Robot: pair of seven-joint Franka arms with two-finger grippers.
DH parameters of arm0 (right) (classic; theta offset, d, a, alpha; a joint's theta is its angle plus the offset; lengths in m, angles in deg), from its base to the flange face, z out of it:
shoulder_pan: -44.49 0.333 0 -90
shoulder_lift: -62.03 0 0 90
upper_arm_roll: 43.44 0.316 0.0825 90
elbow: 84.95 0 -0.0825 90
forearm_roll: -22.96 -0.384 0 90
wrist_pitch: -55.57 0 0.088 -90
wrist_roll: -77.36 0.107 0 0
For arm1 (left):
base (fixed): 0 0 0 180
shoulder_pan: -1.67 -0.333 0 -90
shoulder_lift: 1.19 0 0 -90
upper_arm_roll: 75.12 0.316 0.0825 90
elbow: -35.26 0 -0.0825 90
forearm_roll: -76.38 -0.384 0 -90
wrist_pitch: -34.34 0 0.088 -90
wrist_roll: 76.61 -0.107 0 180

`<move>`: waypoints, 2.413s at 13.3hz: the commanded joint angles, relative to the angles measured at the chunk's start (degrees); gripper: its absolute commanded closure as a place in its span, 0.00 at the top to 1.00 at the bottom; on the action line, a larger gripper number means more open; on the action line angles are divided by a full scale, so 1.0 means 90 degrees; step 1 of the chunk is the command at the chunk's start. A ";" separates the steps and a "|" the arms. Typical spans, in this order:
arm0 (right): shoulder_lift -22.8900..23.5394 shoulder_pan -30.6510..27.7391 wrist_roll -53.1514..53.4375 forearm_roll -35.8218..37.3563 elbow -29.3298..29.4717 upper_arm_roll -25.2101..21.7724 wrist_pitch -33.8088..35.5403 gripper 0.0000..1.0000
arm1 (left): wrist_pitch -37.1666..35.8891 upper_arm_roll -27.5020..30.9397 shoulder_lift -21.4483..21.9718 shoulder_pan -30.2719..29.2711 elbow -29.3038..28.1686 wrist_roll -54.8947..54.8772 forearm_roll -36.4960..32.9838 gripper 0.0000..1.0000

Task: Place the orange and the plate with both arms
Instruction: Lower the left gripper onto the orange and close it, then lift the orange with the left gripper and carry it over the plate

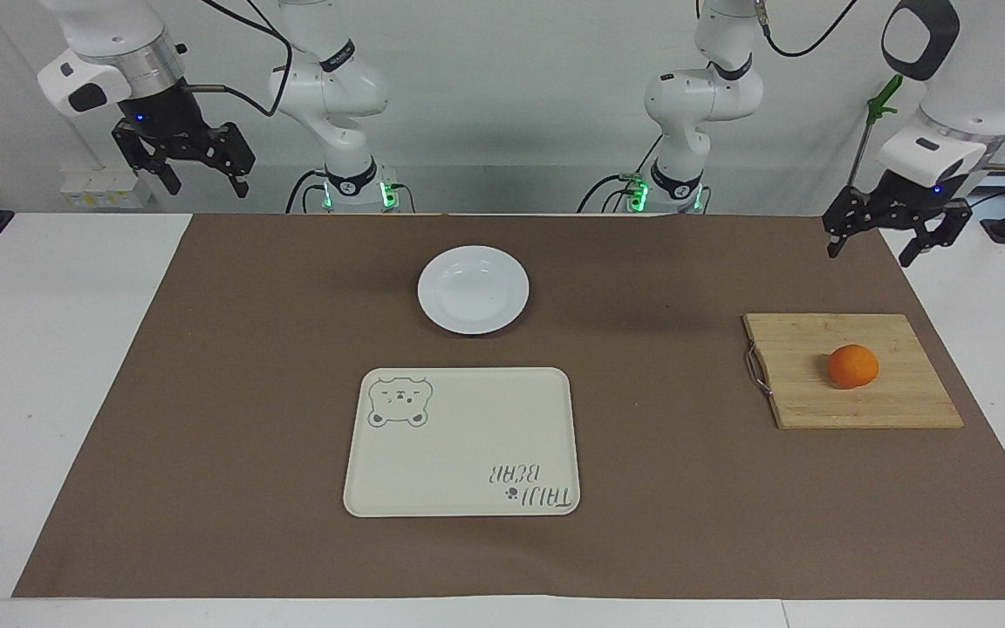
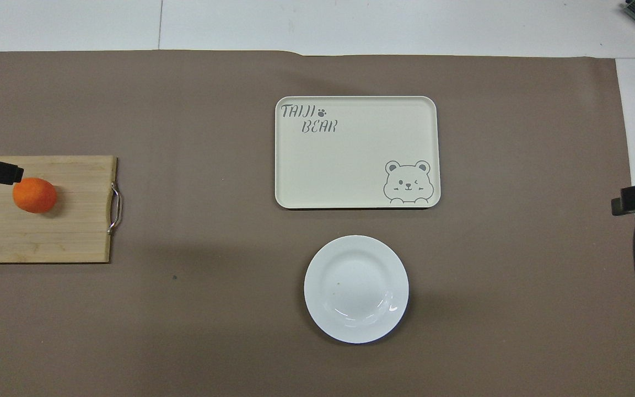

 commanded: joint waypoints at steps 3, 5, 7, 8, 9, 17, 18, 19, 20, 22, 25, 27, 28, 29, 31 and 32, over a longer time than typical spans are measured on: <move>-0.0148 -0.0029 -0.0145 -0.0122 -0.0142 0.0044 0.0022 1.00 | 0.1010 -0.0048 -0.0425 -0.0337 -0.0627 -0.0656 -0.0017 1.00; -0.0167 0.0039 -0.0213 -0.0170 -0.0239 0.0103 -0.0153 1.00 | 0.1313 -0.0048 -0.0622 -0.0493 -0.0724 -0.1027 -0.0007 1.00; -0.0206 -0.0009 -0.0223 -0.0365 -0.0463 0.0094 -0.0485 1.00 | 0.1616 -0.0048 -0.0865 -0.0699 -0.0871 -0.1281 -0.0017 1.00; -0.0206 -0.0048 -0.0252 -0.0579 -0.0561 0.0084 -0.0496 1.00 | 0.1849 -0.0048 -0.0992 -0.0816 -0.0978 -0.1427 -0.0007 1.00; -0.0206 -0.0068 -0.0272 -0.0842 -0.0658 0.0064 -0.0506 1.00 | 0.2161 -0.0048 -0.1032 -0.0904 -0.1192 -0.1564 -0.0007 1.00; -0.0226 0.0078 -0.0311 -0.0311 -0.0845 0.0113 -0.0712 1.00 | 0.3335 -0.0039 -0.1589 -0.1207 -0.1827 -0.1790 -0.0017 1.00; -0.0216 0.0194 -0.0291 0.0031 -0.0787 0.0113 -0.0701 1.00 | 0.3462 -0.0029 -0.1618 -0.1207 -0.1925 -0.1790 -0.0017 1.00; -0.0206 0.0302 -0.0262 0.0218 -0.0699 0.0113 -0.0672 1.00 | 0.3579 -0.0019 -0.1638 -0.1275 -0.2013 -0.1790 -0.0017 1.00; -0.0197 0.0322 -0.0262 0.0384 -0.0582 0.0123 -0.0537 1.00 | 0.3561 -0.0019 -0.1628 -0.1334 -0.2034 -0.1780 -0.0017 1.00; -0.0167 0.0323 -0.0252 0.0446 -0.0347 0.0123 -0.0165 1.00 | 0.3415 -0.0009 -0.1599 -0.1363 -0.2053 -0.1751 -0.0017 0.25; -0.0196 0.0332 -0.0028 0.0075 -0.0298 0.0113 -0.0067 1.00 | 0.3131 -0.0029 -0.1541 -0.1345 -0.1956 -0.1702 -0.0017 0.00; -0.0235 0.0313 -0.0027 0.0054 -0.0356 0.0094 -0.0163 1.00 | 0.3044 -0.0078 -0.1317 -0.1024 -0.1858 -0.1673 -0.0017 0.00; -0.0216 0.0303 -0.0066 0.0044 -0.0337 0.0094 -0.0154 1.00 | 0.2937 -0.0087 -0.1171 -0.0770 -0.1858 -0.1663 -0.0026 0.00; -0.0226 0.0313 -0.0067 0.0054 -0.0337 0.0094 -0.0154 1.00 | 0.2800 -0.0078 -0.1034 -0.0420 -0.1858 -0.1644 -0.0026 0.00; -0.0216 0.0264 -0.0067 0.0064 -0.0337 0.0065 -0.0144 1.00 | 0.2556 -0.0087 -0.0925 0.0342 -0.1868 -0.1062 -0.0017 0.00; -0.0216 0.0235 -0.0067 0.0054 -0.0337 0.0035 -0.0135 1.00 | 0.2516 -0.0087 -0.0877 0.0684 -0.1955 -0.0787 -0.0026 0.00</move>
